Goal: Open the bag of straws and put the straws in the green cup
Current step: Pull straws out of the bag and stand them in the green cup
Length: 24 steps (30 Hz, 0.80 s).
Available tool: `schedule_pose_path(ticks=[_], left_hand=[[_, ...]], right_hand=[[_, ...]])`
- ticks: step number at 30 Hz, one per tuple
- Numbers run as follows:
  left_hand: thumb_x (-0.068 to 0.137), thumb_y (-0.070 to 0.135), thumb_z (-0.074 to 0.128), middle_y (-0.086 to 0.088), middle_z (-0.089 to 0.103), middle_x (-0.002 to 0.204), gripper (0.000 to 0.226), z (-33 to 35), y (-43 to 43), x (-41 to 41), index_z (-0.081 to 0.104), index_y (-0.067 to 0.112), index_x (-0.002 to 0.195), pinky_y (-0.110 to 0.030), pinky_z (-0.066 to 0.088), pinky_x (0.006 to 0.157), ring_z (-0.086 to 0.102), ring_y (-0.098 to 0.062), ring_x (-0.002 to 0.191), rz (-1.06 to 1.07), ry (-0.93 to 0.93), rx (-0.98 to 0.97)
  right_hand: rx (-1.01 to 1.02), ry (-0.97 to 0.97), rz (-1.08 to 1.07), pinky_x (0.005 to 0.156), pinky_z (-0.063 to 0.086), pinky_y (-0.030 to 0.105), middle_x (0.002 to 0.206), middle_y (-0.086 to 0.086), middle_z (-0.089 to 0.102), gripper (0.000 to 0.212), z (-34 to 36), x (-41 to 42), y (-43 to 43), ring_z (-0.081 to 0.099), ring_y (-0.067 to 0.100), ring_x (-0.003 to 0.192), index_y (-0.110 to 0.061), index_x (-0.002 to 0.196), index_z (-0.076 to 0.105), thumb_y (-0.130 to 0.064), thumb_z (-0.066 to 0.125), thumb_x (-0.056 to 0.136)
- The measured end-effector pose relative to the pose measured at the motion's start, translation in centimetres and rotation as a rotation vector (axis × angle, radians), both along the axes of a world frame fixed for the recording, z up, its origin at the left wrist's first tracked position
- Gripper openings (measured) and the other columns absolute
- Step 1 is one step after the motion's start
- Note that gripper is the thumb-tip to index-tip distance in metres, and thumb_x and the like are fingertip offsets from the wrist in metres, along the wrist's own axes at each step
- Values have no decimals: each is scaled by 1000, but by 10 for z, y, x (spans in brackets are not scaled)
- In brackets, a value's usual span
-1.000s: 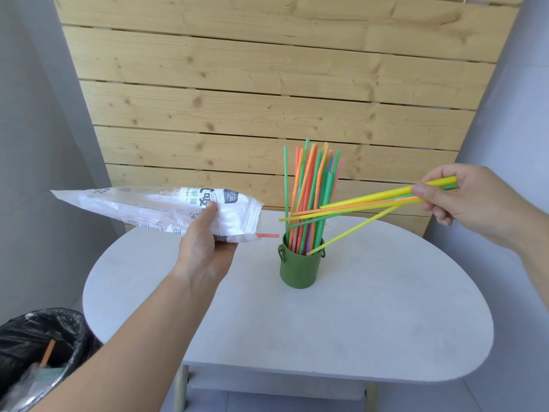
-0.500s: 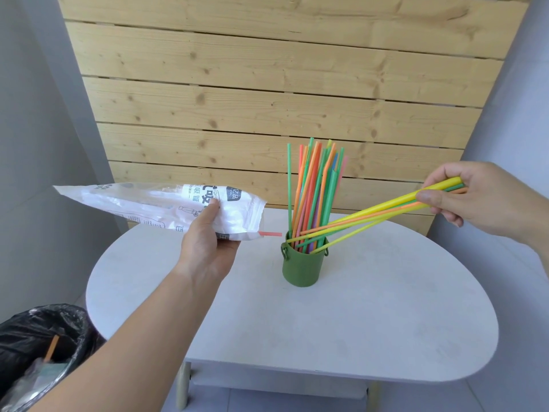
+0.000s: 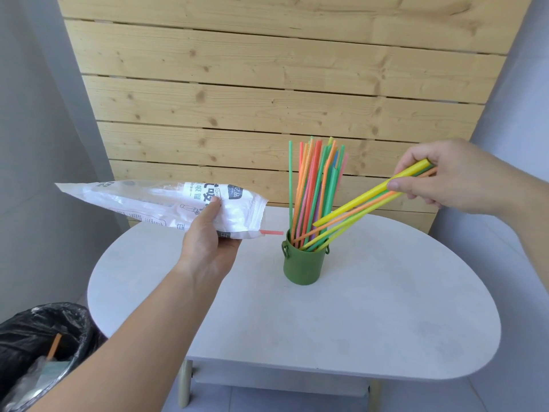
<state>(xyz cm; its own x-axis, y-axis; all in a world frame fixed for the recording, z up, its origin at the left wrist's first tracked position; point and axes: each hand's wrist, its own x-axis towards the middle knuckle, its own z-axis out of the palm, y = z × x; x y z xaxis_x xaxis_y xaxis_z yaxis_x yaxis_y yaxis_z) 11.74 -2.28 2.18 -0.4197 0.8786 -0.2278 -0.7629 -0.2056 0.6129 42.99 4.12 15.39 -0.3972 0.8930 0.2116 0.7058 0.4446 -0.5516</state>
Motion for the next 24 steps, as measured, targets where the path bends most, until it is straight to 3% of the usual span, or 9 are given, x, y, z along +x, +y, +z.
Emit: schedule_pose_path(ticks=[3,8,10,14,20,24], left_hand=[[100,16,65,-4,76,95,11,1,-1,-1,69,7,104,-44,60,93,75,-22,95,6,-6,2],[100,17,65,-4,76,93,11,2,-2,-3,69,8,103,-42,62,88,76,-21,92,11,-3,-8],[101,17,64,-5,77,97,12,2,-2,-3,70,7,104,-40,63,85,76,-21,93,4,-1,-5],[101,17,64,-6,76,101,13,3,-2,-4,69,6,106,-45,60,94,75,-24,98,6,-13,1],[100,16,65,-4,78,88,10,5,-4,-5,70,7,99,-42,61,90,76,-21,89,19,-24,-12],[100,17,64,-6,76,100,11,6,-3,-5,70,7,102,-42,60,92,75,-22,94,14,-25,-3]], right_hand=[[-15,-118,40,39,42,21,62,4,66,14,10,-17,11,48,7,40,-16,82,68,-25,78,85],[-77,-271,73,43,42,25,60,3,65,20,20,-42,31,49,13,43,-13,80,69,-30,79,84],[-112,-279,87,46,42,26,58,3,63,21,21,-52,38,48,18,47,-11,81,69,-29,79,84],[-159,-246,96,42,39,27,61,9,60,24,20,-71,51,47,22,53,-8,85,66,-28,80,84],[-168,-200,91,44,40,27,65,12,60,26,17,-93,66,47,24,53,-7,83,63,-26,81,83],[-167,-211,74,41,42,24,67,12,59,27,19,-107,69,51,20,52,-5,90,63,-24,81,83]])
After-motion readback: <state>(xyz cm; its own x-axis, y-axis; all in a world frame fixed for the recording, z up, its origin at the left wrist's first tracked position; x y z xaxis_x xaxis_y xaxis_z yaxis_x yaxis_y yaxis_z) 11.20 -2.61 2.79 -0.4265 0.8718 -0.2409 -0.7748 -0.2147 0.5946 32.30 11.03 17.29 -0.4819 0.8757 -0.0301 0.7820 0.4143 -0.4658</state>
